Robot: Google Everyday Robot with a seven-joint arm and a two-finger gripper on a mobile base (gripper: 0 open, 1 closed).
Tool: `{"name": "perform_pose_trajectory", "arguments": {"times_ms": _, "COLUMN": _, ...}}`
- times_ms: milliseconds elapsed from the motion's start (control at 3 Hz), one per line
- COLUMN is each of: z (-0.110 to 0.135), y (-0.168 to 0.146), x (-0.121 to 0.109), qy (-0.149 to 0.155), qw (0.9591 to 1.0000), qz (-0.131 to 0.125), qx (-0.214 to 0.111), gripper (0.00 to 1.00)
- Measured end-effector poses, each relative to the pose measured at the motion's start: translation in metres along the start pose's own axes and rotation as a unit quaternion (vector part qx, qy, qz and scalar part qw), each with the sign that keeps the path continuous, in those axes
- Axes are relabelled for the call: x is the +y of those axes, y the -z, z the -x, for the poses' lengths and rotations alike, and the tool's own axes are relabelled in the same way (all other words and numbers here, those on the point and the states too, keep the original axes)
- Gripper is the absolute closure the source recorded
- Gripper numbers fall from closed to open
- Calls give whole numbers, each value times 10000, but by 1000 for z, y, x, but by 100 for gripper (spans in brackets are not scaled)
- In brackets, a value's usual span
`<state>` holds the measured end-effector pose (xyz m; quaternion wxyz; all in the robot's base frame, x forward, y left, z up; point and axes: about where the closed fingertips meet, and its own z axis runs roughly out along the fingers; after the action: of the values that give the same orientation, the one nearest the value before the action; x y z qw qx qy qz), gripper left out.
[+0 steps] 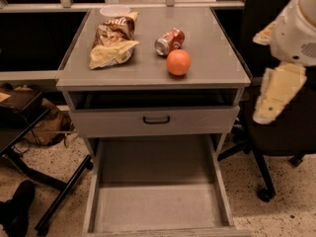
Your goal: Place orange into middle drawer
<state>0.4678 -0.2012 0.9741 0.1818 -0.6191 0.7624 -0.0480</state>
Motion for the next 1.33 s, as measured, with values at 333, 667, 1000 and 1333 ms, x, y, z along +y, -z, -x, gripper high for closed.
{"name": "perform_pose_trajectory", "arguments": {"times_ms": 333, "z": 28, "y": -22, "x": -44, "qy": 228, "qw": 9988, "qz": -174, "qx": -398, "gripper": 0}}
{"name": "perform_pose_trajectory", "arguments": {"times_ms": 667, "z": 52, "y": -31, "x": -63, "qy": 502, "qw": 9956, "qz": -101, "qx": -789, "gripper": 0}}
{"name": "perform_pose_trajectory", "arguments": {"times_ms": 1000, "z": 52, "y": -31, "x": -63, "qy": 502, "qw": 9956, "qz": -102, "qx": -789, "gripper": 0}}
{"name": "perform_pose_trajectory", "arguments": {"times_ms": 1333, "z": 65, "y": -49, "x": -75, "qy": 581, "qw": 9937, "qz": -152, "qx": -950, "gripper": 0}}
